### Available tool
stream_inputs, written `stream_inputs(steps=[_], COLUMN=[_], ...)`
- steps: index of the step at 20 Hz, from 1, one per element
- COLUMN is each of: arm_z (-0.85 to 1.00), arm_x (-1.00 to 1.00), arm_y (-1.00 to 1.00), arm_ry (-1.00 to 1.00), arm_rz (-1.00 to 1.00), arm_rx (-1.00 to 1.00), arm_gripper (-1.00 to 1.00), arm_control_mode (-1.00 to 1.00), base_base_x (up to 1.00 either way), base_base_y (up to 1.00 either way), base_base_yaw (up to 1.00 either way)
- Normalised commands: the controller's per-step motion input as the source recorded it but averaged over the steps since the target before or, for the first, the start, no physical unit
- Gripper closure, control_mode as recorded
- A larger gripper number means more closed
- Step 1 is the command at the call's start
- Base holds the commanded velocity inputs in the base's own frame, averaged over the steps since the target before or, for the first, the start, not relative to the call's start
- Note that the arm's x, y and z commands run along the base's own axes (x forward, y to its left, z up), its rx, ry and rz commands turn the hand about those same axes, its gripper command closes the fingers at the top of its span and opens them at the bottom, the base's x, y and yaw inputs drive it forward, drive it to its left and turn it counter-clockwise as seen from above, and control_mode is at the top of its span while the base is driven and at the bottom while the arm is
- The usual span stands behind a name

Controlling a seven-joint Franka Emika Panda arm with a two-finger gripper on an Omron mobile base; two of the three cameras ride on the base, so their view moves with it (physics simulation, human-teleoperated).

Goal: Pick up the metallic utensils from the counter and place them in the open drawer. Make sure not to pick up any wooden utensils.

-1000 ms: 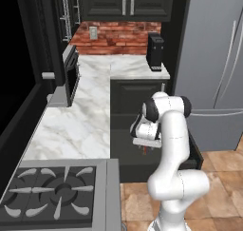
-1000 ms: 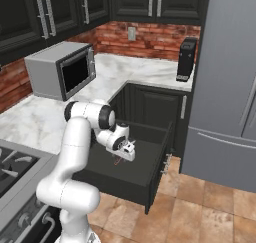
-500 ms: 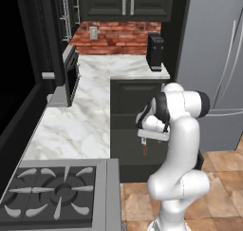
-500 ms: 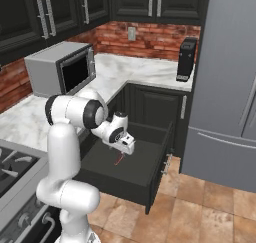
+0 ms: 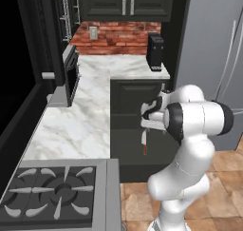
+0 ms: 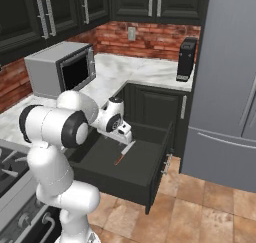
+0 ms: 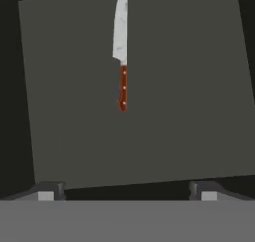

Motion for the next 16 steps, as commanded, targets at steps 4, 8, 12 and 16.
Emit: stream_inputs(steps=[4,8,12,16], arm_z=[1.0,0.99,0.63,0.66], arm_x=[-0.25,-0.31,-0.42,-0.25], arm_y=[-0.02,-0.1,0.02,0.0], arm_ry=[0.02,-0.04,0.0,-0.04], arm_rz=[0.0,0.04,0.05,0.01], arm_rx=[0.0,0.0,-0.03,-0.03], arm_gripper=[-1.0,-1.0,-1.0,-1.0], arm_control_mode=[-1.0,-1.0,-1.0,-1.0], base_base_x=[0.0,0.0,0.0,0.0], base_base_y=[0.0,0.0,0.0,0.0], base_base_yaw=[0.0,0.0,0.0,0.0])
